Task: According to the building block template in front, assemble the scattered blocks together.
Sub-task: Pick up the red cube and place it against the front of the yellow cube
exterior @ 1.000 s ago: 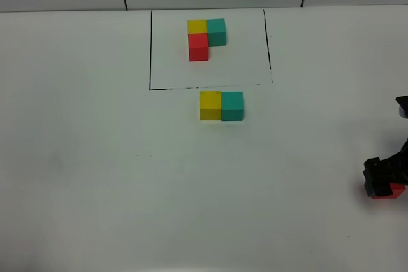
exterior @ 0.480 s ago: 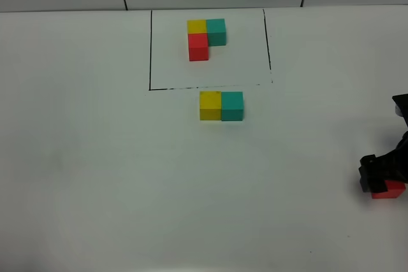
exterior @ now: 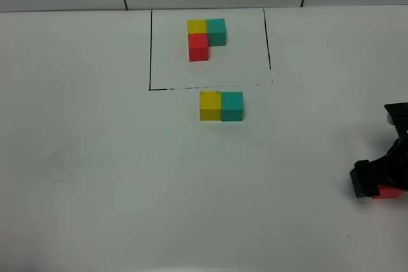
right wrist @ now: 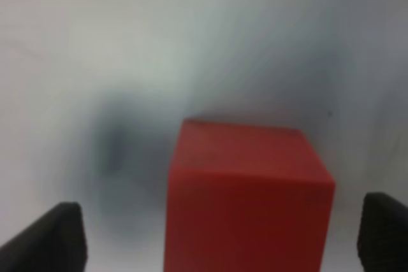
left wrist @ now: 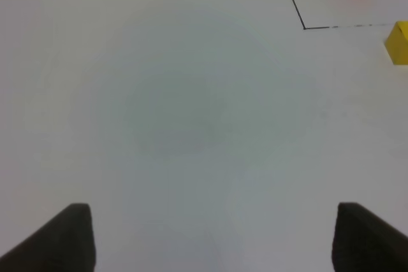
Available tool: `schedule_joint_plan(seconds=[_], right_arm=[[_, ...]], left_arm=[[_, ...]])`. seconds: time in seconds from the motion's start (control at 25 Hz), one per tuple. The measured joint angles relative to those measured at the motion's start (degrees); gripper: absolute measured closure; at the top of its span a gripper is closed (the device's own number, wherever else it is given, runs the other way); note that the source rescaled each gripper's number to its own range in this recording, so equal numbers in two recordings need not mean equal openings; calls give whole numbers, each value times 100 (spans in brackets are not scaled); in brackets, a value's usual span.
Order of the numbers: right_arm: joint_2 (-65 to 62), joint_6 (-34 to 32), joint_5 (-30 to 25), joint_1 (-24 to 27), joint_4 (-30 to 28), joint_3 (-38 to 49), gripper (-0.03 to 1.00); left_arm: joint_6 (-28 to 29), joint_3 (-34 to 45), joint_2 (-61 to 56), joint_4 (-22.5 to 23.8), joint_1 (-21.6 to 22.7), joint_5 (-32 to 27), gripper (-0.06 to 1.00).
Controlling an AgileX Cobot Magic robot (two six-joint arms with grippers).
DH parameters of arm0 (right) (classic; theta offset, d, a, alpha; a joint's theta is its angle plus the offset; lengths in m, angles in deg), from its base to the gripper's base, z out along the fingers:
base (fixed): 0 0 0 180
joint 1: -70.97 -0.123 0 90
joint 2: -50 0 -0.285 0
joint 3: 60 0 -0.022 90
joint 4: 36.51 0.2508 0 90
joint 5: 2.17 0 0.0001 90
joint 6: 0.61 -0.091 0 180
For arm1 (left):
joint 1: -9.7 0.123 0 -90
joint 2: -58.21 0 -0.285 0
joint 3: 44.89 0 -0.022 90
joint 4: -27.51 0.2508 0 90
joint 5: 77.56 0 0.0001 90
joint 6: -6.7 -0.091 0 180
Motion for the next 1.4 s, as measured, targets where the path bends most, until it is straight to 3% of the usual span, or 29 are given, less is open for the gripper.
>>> schedule_joint_plan(seconds=[0.36, 0.68, 0.8, 0.92, 0.96, 1.2, 1.4], right_arm=[[15, 7, 310, 0, 18, 187, 45], [73, 7, 400, 0, 31, 187, 51], [172, 7, 418, 0, 33, 187, 64], [200, 7, 438, 0, 33, 187, 93], [200, 7, 451, 0, 38, 187, 96], [168, -10, 434, -125, 38, 187, 96], [-229, -403, 351, -1039, 227, 108, 96]], left_arm=[[0, 0, 0, 0, 0, 0, 16], [0, 0, 0, 0, 0, 0, 16], [0, 0, 0, 0, 0, 0, 16], [0, 0, 0, 0, 0, 0, 16], [0, 0, 0, 0, 0, 0, 16], [0, 0, 0, 0, 0, 0, 16], [0, 0, 0, 0, 0, 0, 16]])
